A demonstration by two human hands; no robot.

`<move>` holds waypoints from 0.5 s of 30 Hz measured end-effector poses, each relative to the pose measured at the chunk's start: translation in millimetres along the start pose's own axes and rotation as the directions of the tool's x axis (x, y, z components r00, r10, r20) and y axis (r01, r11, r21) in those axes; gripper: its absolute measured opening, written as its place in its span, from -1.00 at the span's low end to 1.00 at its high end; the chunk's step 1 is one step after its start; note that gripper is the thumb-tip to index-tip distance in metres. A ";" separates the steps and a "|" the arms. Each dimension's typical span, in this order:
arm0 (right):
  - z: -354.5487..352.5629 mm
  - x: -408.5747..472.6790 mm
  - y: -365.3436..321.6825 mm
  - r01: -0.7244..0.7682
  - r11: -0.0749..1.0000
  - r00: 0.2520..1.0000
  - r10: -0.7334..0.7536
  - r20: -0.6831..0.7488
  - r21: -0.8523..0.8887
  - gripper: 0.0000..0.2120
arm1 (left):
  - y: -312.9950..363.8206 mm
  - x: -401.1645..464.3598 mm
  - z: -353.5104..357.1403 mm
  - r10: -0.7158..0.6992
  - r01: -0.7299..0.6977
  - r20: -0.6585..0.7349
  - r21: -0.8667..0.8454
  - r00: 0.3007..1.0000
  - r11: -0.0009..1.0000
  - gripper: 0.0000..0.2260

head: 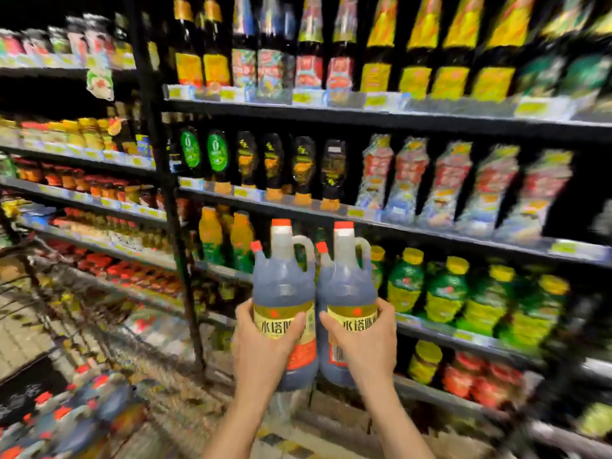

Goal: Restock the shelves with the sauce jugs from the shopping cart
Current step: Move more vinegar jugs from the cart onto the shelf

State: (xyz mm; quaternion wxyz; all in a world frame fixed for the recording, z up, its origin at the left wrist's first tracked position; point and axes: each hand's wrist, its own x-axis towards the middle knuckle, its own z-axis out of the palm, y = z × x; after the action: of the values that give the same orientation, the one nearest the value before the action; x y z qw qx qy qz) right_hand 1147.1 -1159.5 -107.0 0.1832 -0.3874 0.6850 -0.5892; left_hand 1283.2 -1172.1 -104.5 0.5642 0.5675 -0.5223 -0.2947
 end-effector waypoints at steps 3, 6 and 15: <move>-73.3 12.9 18.0 -0.032 0.999 0.988 0.030 -0.150 -0.010 -0.24 | 26.6 -35.6 58.7 0.025 -0.023 0.139 -0.017 0.990 1.000 -0.18; -151.4 20.4 35.5 -0.054 0.998 0.959 0.046 -0.281 -0.022 -0.27 | 53.0 -80.1 116.1 0.051 -0.040 0.257 -0.048 0.965 0.998 -0.12; -405.3 20.6 88.4 -0.163 0.987 0.872 0.139 -0.469 -0.012 -0.35 | 119.8 -249.4 270.9 0.064 0.000 0.501 -0.128 0.863 0.992 -0.30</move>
State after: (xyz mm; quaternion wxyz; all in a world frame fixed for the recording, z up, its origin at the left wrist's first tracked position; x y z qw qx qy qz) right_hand 819.5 -904.8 -90.1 0.0485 -0.1842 0.7519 -0.6312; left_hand 931.7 -1009.5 -105.8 0.4470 0.4261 -0.6416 -0.4549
